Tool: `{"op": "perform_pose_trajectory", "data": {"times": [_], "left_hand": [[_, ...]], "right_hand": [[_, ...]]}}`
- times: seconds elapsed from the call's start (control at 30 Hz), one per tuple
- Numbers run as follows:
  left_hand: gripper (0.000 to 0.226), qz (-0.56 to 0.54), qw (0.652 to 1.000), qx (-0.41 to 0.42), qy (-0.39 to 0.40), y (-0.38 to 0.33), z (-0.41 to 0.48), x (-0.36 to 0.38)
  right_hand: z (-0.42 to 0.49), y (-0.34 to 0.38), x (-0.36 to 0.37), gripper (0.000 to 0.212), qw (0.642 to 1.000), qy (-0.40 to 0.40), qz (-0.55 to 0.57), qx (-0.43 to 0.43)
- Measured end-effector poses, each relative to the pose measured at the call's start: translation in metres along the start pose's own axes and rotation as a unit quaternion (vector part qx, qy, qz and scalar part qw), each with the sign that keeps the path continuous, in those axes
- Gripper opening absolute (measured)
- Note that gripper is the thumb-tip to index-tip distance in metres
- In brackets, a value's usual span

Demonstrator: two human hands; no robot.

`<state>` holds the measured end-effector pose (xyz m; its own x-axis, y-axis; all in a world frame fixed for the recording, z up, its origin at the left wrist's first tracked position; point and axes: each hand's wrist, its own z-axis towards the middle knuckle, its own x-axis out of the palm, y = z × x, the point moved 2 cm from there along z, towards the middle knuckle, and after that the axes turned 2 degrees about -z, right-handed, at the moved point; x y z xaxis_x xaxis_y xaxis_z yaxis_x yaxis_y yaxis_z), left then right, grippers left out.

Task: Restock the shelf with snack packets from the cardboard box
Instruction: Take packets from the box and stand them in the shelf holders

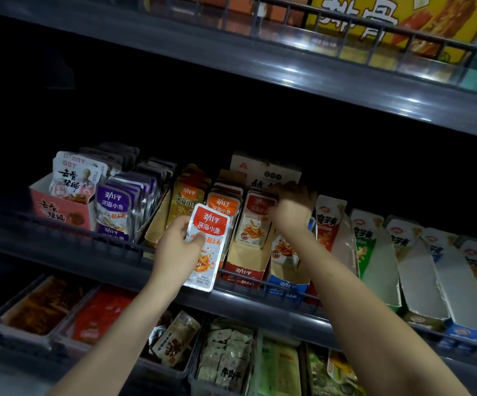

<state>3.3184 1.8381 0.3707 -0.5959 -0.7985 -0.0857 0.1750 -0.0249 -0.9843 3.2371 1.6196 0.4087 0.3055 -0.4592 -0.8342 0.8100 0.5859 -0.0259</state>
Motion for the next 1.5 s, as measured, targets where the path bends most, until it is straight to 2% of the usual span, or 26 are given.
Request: {"op": "perform_pose_trajectory", "data": {"times": [0.1,0.2,0.23,0.27,0.33,0.37,0.43,0.53,0.6,0.67,0.77,0.87,1.1,1.2,1.33,1.4,1.5], "left_hand": [[0.023,-0.006,1.0,0.002,0.0,-0.002,-0.005,0.003],[0.027,-0.016,1.0,0.006,0.019,-0.006,-0.011,0.008],[0.027,-0.021,0.999,0.01,0.03,-0.007,-0.013,0.01],[0.026,-0.026,0.999,0.013,0.044,-0.008,-0.015,0.013],[0.024,-0.035,0.997,0.02,0.071,-0.011,-0.017,0.017],[0.024,-0.04,0.996,0.022,0.08,-0.012,-0.019,0.019],[0.024,-0.049,0.994,0.023,0.099,-0.015,-0.021,0.022],[0.023,-0.061,0.989,0.026,0.13,-0.017,-0.022,0.025],[0.02,-0.004,0.993,0.04,0.112,-0.015,-0.021,0.025],[0.021,0.126,0.988,0.077,0.055,-0.008,-0.017,0.022],[0.028,0.263,0.957,0.122,-0.019,0.002,-0.015,0.023],[0.036,0.333,0.933,0.131,-0.029,0.011,-0.015,0.03],[0.047,0.396,0.911,0.108,-0.038,0.023,-0.009,0.042],[0.048,0.405,0.908,0.1,-0.04,0.026,-0.008,0.043],[0.047,0.395,0.912,0.103,-0.037,0.03,-0.005,0.043],[0.046,0.395,0.912,0.104,-0.034,0.03,-0.005,0.042],[0.045,0.398,0.911,0.105,-0.033,0.031,-0.005,0.041]], "right_hand": [[-0.022,-0.004,-0.016,0.025,0.99,-0.082,0.116,0.017],[-0.056,0.0,-0.04,0.033,0.975,-0.042,0.216,0.003],[-0.067,0.002,-0.048,0.033,0.955,0.001,0.296,-0.005],[-0.077,0.005,-0.056,0.035,0.92,0.066,0.385,-0.002],[-0.091,0.009,-0.066,0.037,0.822,0.198,0.534,0.025],[-0.094,0.01,-0.067,0.037,0.785,0.238,0.571,0.042],[-0.094,0.009,-0.069,0.035,0.759,0.267,0.591,0.057],[-0.091,0.003,-0.075,0.03,0.76,0.27,0.587,0.066],[-0.086,-0.005,-0.082,0.024,0.775,0.24,0.579,0.076],[-0.075,-0.016,-0.088,0.022,0.825,0.154,0.538,0.073],[-0.057,-0.023,-0.082,0.023,0.902,0.023,0.425,0.068],[-0.044,-0.013,-0.069,0.029,0.947,-0.015,0.319,0.046],[-0.031,0.004,-0.025,0.034,0.98,0.027,0.196,-0.008],[-0.027,0.002,-0.011,0.027,0.992,0.033,0.122,-0.016],[-0.024,-0.002,-0.004,0.019,0.997,0.014,0.074,-0.001],[-0.023,0.0,-0.002,0.018,0.997,-0.031,0.068,-0.006],[-0.022,0.001,0.002,0.029,0.997,-0.065,0.039,0.0]]}}
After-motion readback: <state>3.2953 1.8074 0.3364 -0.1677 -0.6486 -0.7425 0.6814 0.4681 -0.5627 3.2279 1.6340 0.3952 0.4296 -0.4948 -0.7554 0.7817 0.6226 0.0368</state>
